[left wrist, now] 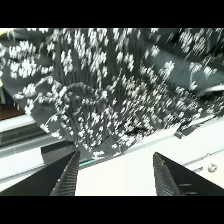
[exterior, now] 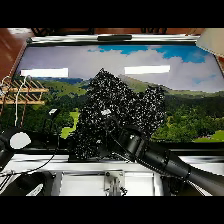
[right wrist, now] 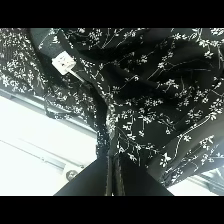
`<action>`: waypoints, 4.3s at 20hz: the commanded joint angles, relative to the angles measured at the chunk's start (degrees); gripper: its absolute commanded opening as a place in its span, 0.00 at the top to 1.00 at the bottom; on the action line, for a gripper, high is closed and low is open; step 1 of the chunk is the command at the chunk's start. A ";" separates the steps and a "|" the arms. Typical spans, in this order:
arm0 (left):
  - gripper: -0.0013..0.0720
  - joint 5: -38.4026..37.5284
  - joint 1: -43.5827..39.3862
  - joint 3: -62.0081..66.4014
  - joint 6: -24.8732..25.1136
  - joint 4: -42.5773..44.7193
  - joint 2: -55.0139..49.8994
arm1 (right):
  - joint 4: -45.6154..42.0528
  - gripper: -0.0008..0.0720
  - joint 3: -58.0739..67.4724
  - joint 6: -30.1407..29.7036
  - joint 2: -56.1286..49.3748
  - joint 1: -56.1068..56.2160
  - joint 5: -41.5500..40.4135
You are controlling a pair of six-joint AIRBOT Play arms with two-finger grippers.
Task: Fold the shirts.
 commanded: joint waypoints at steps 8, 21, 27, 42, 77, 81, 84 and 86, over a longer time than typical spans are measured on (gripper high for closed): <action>0.21 19.54 0.28 0.17 1.70 -6.58 -13.64 | 0.31 0.89 -0.02 -0.04 -0.02 0.04 0.02; 0.91 20.74 4.85 0.24 12.17 -11.02 -20.79 | -0.37 0.89 -0.02 -0.07 -0.02 0.02 2.69; 0.91 10.80 5.64 3.34 10.38 -9.97 -1.60 | -1.64 0.89 0.61 2.56 0.76 0.02 2.60; 0.91 0.70 5.64 -12.22 -0.28 -7.54 14.64 | -4.42 0.89 2.43 -1.33 0.52 0.04 16.35; 0.16 6.82 48.96 13.51 15.37 25.40 -21.22 | 2.05 0.89 2.43 -8.94 -1.46 0.04 15.96; 0.16 6.08 51.45 16.79 15.47 29.55 -21.18 | 1.36 0.89 2.43 -9.01 -1.46 0.02 15.85; 0.16 5.79 54.01 16.79 17.66 29.31 -23.17 | 0.44 0.89 2.43 -9.07 -1.46 0.02 15.04; 0.16 7.10 54.99 16.79 21.55 28.55 -25.29 | -0.37 0.89 2.43 -9.07 -1.46 0.02 15.04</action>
